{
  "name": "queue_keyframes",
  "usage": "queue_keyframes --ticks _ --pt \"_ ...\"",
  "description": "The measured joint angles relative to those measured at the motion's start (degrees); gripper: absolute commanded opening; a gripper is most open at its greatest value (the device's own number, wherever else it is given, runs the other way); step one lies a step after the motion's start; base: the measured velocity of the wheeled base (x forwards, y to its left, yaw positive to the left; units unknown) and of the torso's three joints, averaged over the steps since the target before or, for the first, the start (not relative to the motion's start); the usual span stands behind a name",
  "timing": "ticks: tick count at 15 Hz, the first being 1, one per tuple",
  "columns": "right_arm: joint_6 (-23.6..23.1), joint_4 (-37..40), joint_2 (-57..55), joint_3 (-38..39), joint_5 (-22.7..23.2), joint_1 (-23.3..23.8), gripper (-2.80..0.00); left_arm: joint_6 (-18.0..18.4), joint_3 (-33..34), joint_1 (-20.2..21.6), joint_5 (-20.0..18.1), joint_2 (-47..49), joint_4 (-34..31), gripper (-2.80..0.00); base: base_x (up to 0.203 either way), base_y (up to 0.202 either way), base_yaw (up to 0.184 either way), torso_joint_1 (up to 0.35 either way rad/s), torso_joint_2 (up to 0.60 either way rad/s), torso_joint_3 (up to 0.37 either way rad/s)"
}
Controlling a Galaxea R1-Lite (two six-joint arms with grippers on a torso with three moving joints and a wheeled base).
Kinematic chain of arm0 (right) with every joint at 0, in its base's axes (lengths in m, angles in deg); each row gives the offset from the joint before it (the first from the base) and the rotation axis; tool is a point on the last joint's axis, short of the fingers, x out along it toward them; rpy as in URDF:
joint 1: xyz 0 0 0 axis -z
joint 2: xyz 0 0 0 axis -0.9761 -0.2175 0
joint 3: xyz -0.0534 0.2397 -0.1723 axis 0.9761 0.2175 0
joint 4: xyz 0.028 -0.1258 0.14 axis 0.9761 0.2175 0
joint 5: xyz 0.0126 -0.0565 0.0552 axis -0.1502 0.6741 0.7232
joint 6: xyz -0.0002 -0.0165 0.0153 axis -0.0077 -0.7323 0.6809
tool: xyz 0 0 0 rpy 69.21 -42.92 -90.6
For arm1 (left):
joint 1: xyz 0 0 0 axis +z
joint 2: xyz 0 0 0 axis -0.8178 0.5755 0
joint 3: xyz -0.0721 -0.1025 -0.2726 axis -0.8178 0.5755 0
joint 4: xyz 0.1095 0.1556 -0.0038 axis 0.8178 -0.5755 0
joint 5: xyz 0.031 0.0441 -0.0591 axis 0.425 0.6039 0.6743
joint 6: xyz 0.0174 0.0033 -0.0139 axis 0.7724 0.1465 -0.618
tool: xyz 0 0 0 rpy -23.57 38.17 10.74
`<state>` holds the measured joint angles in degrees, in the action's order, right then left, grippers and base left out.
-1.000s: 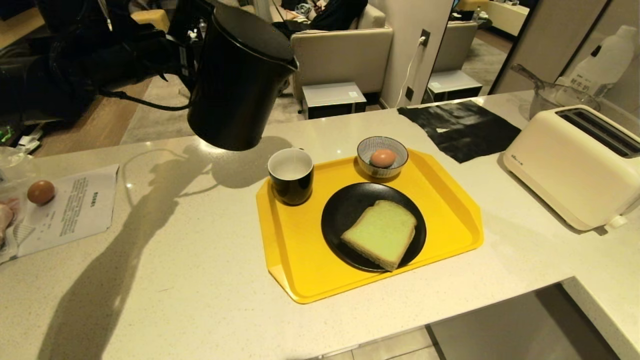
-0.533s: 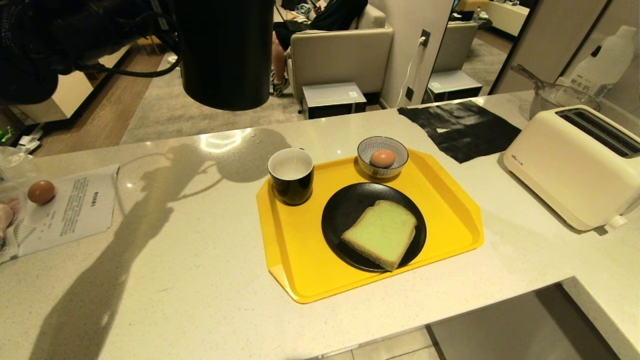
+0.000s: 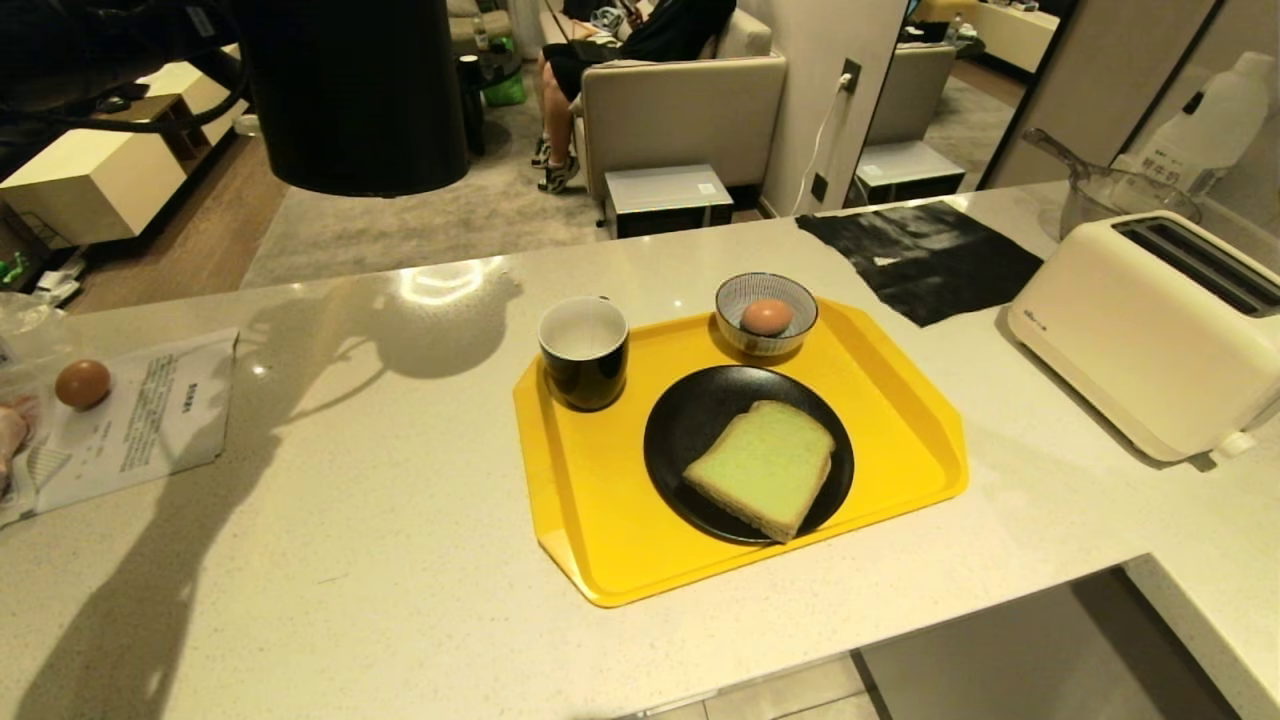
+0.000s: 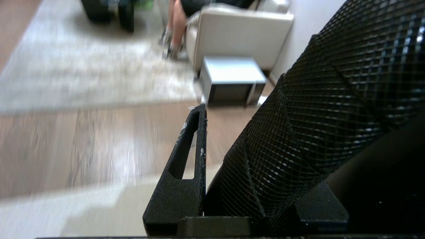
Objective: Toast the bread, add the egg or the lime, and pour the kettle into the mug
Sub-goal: Put the kettle back
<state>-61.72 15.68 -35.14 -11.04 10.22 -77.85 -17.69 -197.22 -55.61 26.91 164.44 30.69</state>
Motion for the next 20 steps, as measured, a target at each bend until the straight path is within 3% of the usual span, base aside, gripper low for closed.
queue_keyframes --ticks 4,7,9,12,14,17,20 --pt "0.0 0.0 0.0 0.0 0.0 0.0 -2.80 -2.9 6.0 4.0 -4.3 -5.2 -5.0 -2.80 0.000 0.000 0.000 0.000 0.00 0.000" --pt "0.0 0.0 0.0 0.0 0.0 0.0 -2.80 -2.5 16.0 5.4 -6.2 -8.7 -1.6 -2.80 0.000 0.000 0.000 0.000 0.00 0.000" --pt "0.0 0.0 0.0 0.0 0.0 0.0 -2.80 -0.6 24.7 5.7 -6.5 -10.1 6.4 -2.80 0.000 0.000 0.000 0.000 0.00 0.000" --pt "0.0 0.0 0.0 0.0 0.0 0.0 -2.80 3.5 36.1 8.2 -6.8 -9.5 24.2 -2.80 0.000 0.000 0.000 0.000 0.00 0.000" --pt "0.0 0.0 0.0 0.0 0.0 0.0 -2.80 6.0 41.9 11.2 -6.8 -7.3 34.6 -2.80 0.000 0.000 0.000 0.000 0.00 0.000" --pt "0.0 0.0 0.0 0.0 0.0 0.0 -2.80 6.6 47.7 15.1 -6.9 -3.1 48.6 -2.80 0.000 0.000 0.000 0.000 0.00 0.000" --pt "0.0 0.0 0.0 0.0 0.0 0.0 -2.80 6.2 50.1 17.2 -6.8 1.0 52.9 -2.80 0.000 0.000 0.000 0.000 0.00 0.000"
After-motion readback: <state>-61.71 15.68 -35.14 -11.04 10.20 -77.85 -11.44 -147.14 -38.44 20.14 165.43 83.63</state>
